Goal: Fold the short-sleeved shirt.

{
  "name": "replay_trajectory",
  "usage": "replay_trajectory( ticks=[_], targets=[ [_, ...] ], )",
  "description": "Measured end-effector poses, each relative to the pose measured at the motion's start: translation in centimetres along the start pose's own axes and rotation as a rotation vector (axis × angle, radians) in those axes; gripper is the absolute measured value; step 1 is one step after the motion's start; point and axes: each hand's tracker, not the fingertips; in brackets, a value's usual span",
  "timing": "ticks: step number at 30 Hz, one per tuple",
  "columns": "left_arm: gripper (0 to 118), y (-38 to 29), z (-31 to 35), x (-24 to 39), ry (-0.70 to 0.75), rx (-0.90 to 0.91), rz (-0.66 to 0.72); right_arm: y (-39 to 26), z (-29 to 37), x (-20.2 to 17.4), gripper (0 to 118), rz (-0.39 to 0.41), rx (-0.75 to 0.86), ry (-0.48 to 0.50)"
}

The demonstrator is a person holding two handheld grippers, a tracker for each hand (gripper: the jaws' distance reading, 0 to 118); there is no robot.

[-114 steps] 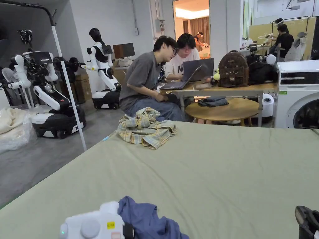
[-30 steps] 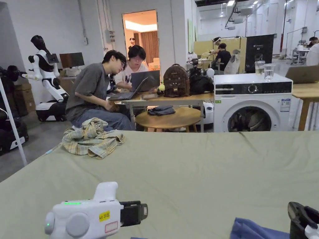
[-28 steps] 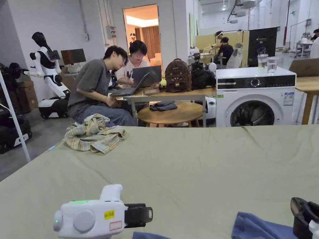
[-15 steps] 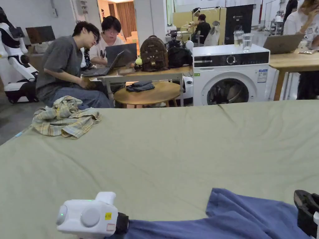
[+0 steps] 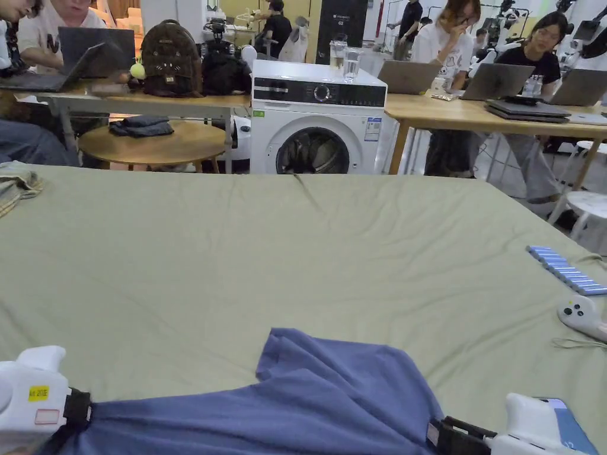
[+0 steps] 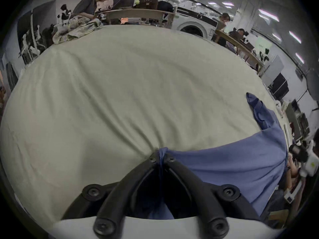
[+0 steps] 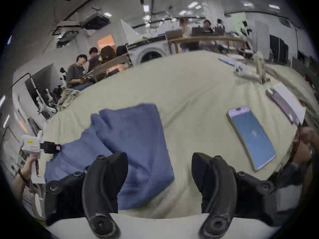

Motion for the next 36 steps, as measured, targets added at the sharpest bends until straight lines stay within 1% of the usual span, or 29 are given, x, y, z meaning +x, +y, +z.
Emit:
replay_trajectory(
  ticks=[1, 2, 3, 4, 5, 6, 8, 9, 10, 11, 12, 13, 14, 15, 16, 17, 19, 20, 22, 23, 24, 25, 27, 29, 33, 35, 36],
  targets=[
    [0, 0.0, 0.1, 0.1, -0.001, 0.0, 0.0, -0.2, -0.7, 0.2, 72, -0.022, -0.036, -0.005],
    [0, -0.1, 0.2, 0.1, -0.001, -0.001, 0.0, -0.5, -1.0, 0.1, 57, -0.04, -0.066, -0.009],
    [0, -0.6, 0.2, 0.2, 0.001, -0.001, -0.006, -0.7, -1.7, 0.3, 27, -0.052, -0.088, 0.011],
    [0, -1.3, -0.1, 0.1, 0.007, 0.0, -0.015, -1.1, -2.0, 0.4, 12, -0.064, -0.098, 0.035],
    [0, -2.2, -0.6, 0.0, 0.014, 0.003, -0.025, -1.2, -2.2, 0.4, 2, -0.076, -0.097, 0.059],
    [0, -3.1, -1.1, -0.3, 0.019, 0.006, -0.037, -1.2, -2.0, 0.1, 0, -0.069, -0.091, 0.055],
    [0, -3.7, -1.2, -0.7, 0.021, 0.019, -0.05, -0.6, -1.3, -0.3, 0, -0.027, -0.068, 0.043],
    [0, -4.2, -1.0, -0.9, 0.012, 0.055, -0.069, -0.2, -0.7, -0.6, 0, -0.007, -0.036, 0.041],
    [0, -5.6, -2.2, -2.0, 0.016, 0.178, -0.121, 0.3, 0.1, -0.7, 0, -0.002, 0.005, 0.045],
    [0, -6.7, -4.8, -4.1, 0.047, 0.262, -0.174, 1.0, 0.9, -0.9, 0, -0.001, 0.032, 0.061],
    [0, -4.8, -4.3, -3.9, 0.05, 0.331, -0.176, 1.8, 1.7, -1.2, 0, -0.004, 0.066, 0.092],
    [0, -2.0, -1.1, -2.7, 0.022, 0.377, -0.159, 2.6, 2.4, -1.5, 0, 0.003, 0.099, 0.12],
    [0, 1.8, 4.5, -0.5, -0.031, 0.407, -0.119, 3.5, 3.0, -2.1, 0, 0.022, 0.139, 0.14],
    [0, 5.4, 7.3, 0.5, -0.049, 0.428, -0.088, 4.5, 3.3, -2.8, 0, 0.036, 0.164, 0.141],
    [0, 7.5, 7.3, -0.3, -0.029, 0.473, -0.096, 5.7, 3.5, -3.6, 0, 0.056, 0.188, 0.151],
    [0, 11.1, 7.9, -0.5, -0.013, 0.529, -0.091, 7.1, 3.8, -4.5, 0, 0.074, 0.219, 0.163],
    [0, 15.1, 6.4, -2.1, 0.031, 0.634, -0.13, 9.8, 4.2, -6.1, 0, 0.101, 0.263, 0.193],
    [0, 18.1, 5.9, -2.8, 0.063, 0.664, -0.128, 11.3, 4.3, -7.0, 0, 0.107, 0.284, 0.21],
    [0, 24.5, 13.1, -0.7, 0.011, 0.728, -0.079, 14.5, 4.9, -9.0, 0, 0.128, 0.341, 0.215],
    [0, 26.6, 14.2, -0.7, 0.007, 0.735, -0.067, 16.0, 5.0, -9.9, 0, 0.133, 0.364, 0.215],
    [0, 29.0, 14.5, -0.8, 0.02, 0.77, -0.069, 17.8, 5.2, -10.8, 0, 0.141, 0.379, 0.231],
    [0, 30.2, 13.6, -1.4, 0.043, 0.808, -0.095, 19.4, 5.6, -11.8, 0, 0.137, 0.396, 0.24],
    [0, 31.8, 11.2, -2.6, 0.089, 0.839, -0.141, 22.4, 6.3, -13.8, 0, 0.165, 0.443, 0.251],
    [0, 34.6, 9.6, -3.5, 0.125, 0.882, -0.166, 25.5, 6.6, -15.6, 0, 0.204, 0.479, 0.216],
    [0, 41.8, 11.1, -2.0, 0.132, 0.919, -0.132, 30.9, 7.0, -18.5, 0, 0.264, 0.534, 0.182],
    [0, 44.0, 10.5, -1.7, 0.142, 0.927, -0.132, 33.0, 6.9, -19.6, 0, 0.272, 0.561, 0.16],
    [0, 45.1, 9.1, -2.0, 0.163, 0.906, -0.127, 34.1, 7.0, -20.1, 0, 0.285, 0.573, 0.158]
  ],
)
